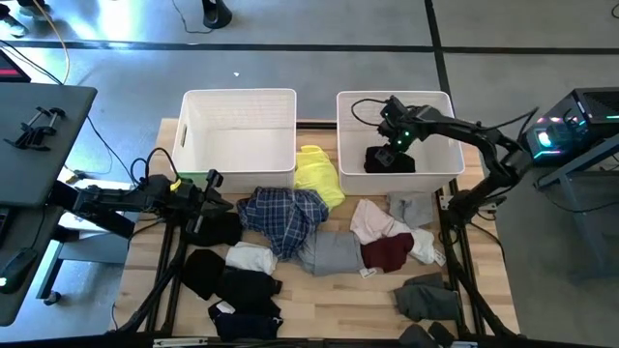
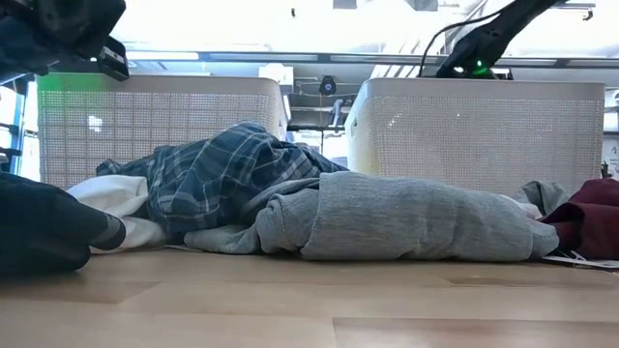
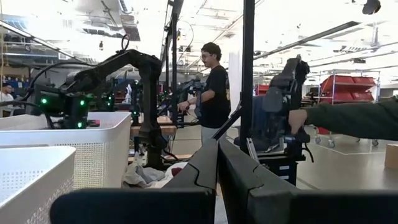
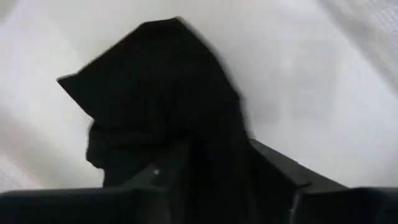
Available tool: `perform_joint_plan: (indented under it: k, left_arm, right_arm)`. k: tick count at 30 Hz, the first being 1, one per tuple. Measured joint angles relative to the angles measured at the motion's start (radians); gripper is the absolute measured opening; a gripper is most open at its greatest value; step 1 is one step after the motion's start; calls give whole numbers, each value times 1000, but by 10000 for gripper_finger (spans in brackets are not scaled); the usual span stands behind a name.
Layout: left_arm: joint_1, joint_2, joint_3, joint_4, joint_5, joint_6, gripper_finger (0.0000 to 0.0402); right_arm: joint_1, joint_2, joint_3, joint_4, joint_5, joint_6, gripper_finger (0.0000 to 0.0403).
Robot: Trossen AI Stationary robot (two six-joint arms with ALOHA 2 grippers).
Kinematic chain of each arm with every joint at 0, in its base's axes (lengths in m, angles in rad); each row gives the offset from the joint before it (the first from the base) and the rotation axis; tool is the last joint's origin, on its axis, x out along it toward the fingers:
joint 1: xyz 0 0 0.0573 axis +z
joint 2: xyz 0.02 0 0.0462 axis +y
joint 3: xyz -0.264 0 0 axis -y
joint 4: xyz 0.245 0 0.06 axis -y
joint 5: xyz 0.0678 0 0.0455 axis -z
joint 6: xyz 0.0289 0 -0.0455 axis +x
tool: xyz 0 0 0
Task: Sort clothes
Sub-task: Put the black shorts into the right white laundry bin, then put the white shirt into the left white laundry bin
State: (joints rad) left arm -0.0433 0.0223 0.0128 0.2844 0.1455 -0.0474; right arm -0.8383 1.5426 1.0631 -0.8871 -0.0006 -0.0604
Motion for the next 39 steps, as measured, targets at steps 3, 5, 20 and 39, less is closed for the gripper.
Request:
perform_joint_plan:
  k: [3, 5, 20, 39]
  left_arm:
    - [0, 0, 0, 7, -17, -16, 2]
    - [0, 0, 0, 7, -54, -27, 1]
    - [-138, 109, 0, 82, -351, 86, 0]
    - [-177, 150, 0, 85, -372, 127, 0]
  right_arm:
    - [3, -34, 70, -97, 56, 47, 171]
    - [24, -79, 117, -140, 87, 81, 174]
    - [833, -505, 114, 214, 473, 262, 142]
    - [1243, 3, -92, 179, 465, 888, 142]
